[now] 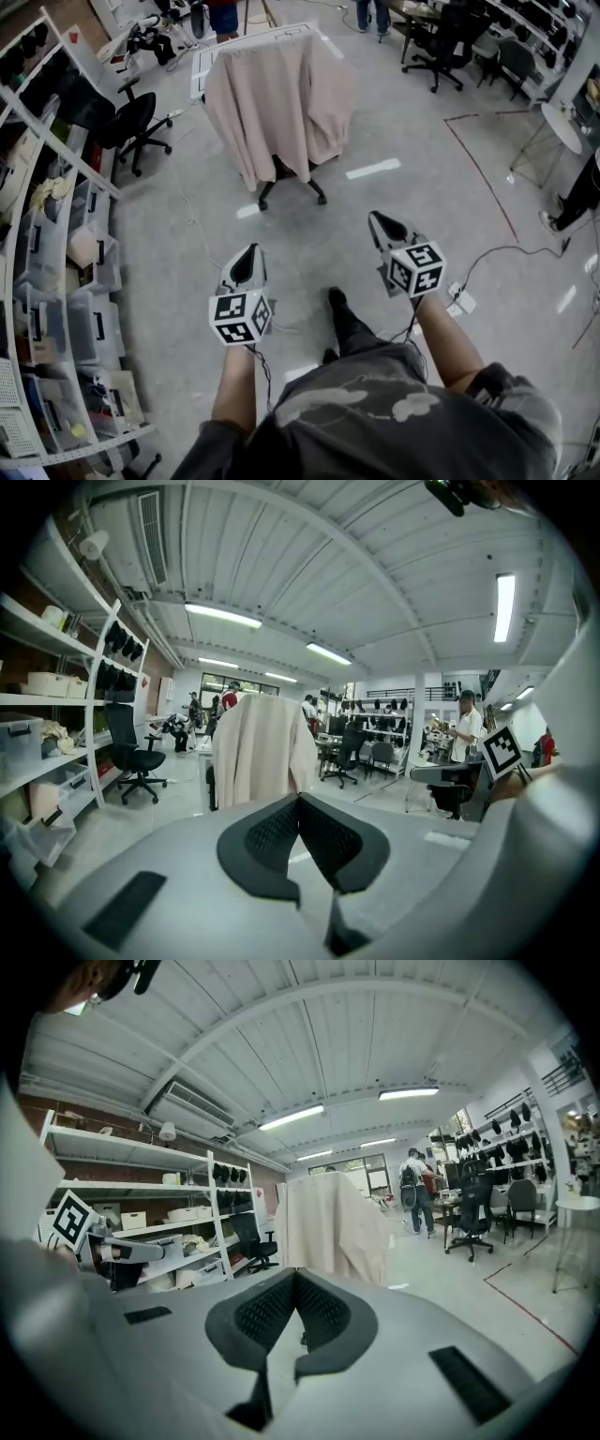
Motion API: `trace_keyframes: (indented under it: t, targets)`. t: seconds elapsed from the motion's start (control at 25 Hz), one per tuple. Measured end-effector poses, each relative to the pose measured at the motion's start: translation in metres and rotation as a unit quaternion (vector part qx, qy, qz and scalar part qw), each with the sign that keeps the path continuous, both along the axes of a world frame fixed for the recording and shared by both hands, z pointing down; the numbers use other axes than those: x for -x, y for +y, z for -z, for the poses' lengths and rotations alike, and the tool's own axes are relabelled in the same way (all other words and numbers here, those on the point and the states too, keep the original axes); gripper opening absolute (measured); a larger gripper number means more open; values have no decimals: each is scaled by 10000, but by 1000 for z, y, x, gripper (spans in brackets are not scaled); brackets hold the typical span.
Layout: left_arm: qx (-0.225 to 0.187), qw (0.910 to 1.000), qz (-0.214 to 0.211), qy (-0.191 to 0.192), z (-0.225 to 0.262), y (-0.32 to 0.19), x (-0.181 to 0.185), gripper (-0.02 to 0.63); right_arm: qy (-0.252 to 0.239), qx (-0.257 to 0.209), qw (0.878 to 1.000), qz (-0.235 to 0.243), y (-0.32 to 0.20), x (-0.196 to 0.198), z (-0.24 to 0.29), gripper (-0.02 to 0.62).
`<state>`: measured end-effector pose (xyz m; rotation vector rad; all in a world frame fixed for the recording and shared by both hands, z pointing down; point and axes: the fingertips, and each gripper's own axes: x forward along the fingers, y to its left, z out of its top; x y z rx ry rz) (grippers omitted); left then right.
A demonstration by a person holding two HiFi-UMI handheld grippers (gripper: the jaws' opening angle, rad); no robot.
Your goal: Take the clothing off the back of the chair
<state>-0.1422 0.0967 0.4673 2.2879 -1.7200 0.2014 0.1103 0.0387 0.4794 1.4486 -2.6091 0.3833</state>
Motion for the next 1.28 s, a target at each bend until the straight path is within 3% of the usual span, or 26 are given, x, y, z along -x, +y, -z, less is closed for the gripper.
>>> trace_keyframes:
  t: [0.6, 1.28]
  targets:
    - [-72, 9995, 288, -80, 13, -189, 5, 0, -284, -18, 9992, 281, -207, 15, 6, -8]
    - [-327, 9968, 729, -88, 28, -284, 23, 0, -458, -264, 9979, 387, -332, 25, 20, -6]
